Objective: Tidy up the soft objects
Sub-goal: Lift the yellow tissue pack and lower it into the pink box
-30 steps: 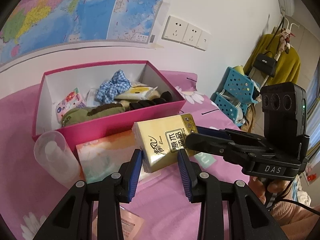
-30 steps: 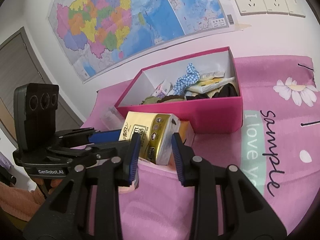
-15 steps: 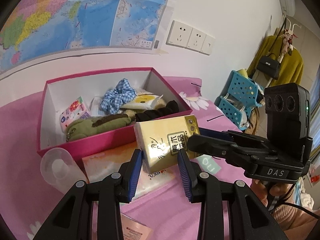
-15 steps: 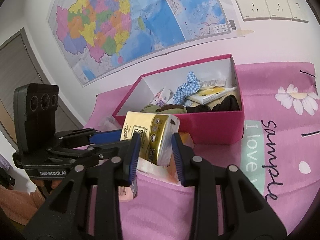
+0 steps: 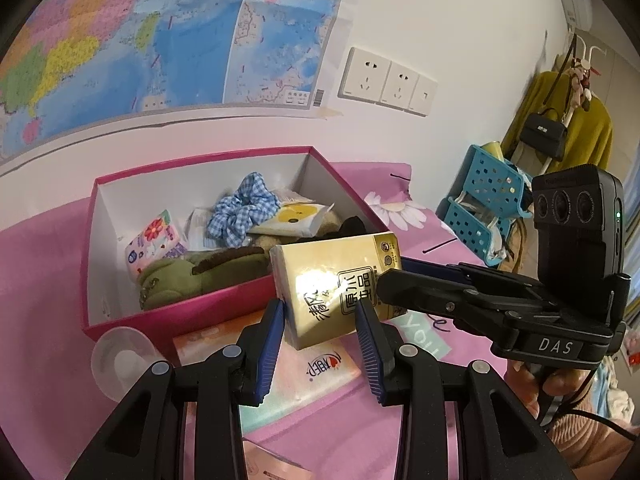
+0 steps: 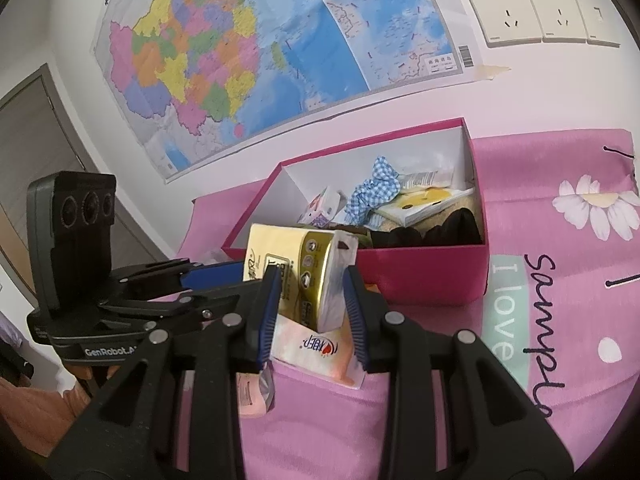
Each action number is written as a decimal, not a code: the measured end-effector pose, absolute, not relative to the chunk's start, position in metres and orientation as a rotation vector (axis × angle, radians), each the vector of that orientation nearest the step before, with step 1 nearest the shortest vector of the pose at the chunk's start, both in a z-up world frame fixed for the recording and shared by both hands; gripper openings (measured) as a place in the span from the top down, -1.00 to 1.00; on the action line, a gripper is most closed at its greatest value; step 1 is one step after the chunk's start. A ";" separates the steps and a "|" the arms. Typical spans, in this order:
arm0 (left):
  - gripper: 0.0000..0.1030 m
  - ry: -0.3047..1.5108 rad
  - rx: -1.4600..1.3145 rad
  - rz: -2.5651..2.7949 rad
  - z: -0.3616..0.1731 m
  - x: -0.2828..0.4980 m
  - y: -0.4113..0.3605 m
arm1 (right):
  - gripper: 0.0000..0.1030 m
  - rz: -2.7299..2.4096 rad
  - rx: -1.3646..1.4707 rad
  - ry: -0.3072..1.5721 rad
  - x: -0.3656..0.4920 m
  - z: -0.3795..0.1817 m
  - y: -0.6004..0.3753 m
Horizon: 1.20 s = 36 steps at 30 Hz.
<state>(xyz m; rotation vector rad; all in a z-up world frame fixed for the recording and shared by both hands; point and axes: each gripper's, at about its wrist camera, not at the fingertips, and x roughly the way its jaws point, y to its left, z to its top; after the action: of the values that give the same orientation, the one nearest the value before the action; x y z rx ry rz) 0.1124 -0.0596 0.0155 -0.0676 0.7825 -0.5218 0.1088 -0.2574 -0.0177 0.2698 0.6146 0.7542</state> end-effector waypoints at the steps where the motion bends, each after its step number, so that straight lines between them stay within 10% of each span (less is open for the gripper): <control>1: 0.30 0.781 -0.065 -0.521 0.016 0.113 -0.060 | 0.31 0.755 0.269 0.614 0.109 -0.018 -0.258; 36: 0.30 0.832 -0.090 -0.460 0.017 0.181 -0.066 | 0.31 0.700 0.284 0.627 0.170 -0.009 -0.254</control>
<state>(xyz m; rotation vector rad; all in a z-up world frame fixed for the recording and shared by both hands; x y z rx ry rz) 0.1806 -0.0656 0.0170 -0.0904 0.8322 -0.4601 0.1704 -0.2536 -0.0093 0.2837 0.6268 0.6998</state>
